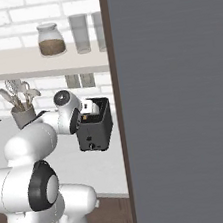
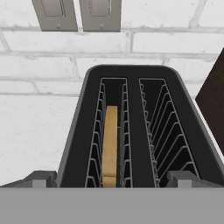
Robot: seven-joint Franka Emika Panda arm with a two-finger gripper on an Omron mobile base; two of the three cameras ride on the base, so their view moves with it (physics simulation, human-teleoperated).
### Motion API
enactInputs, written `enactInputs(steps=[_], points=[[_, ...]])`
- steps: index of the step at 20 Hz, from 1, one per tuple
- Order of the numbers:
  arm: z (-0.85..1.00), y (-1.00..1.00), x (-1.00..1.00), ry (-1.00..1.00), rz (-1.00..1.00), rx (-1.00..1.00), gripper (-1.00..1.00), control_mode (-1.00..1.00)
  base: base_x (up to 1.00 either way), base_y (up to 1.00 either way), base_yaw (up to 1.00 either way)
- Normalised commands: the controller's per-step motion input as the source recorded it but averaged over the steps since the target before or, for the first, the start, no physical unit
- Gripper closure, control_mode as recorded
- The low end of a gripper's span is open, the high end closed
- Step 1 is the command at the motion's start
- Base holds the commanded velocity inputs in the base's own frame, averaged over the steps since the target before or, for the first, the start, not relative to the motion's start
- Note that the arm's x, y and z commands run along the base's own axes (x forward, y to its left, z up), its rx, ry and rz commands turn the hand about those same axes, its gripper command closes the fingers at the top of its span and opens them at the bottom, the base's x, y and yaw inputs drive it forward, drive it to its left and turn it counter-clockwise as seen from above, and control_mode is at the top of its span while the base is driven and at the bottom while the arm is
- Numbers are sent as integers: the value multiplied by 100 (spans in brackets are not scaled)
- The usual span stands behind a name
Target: Start the toaster. Once the lever pops up, take the bread to the plate on the dining counter.
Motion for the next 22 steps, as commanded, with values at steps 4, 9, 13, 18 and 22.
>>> enactInputs(steps=[4,9,13,18,22], points=[[0,0,0,0,0,0,-100,-100,0,0,0],[0,0,0,0,0,0,-100,-100,0,0,0],[0,0,0,0,0,0,-100,-100,0,0,0],[0,0,0,0,0,0,-100,-100,0,0,0],[0,0,0,0,0,0,-100,-100,0,0,0]])
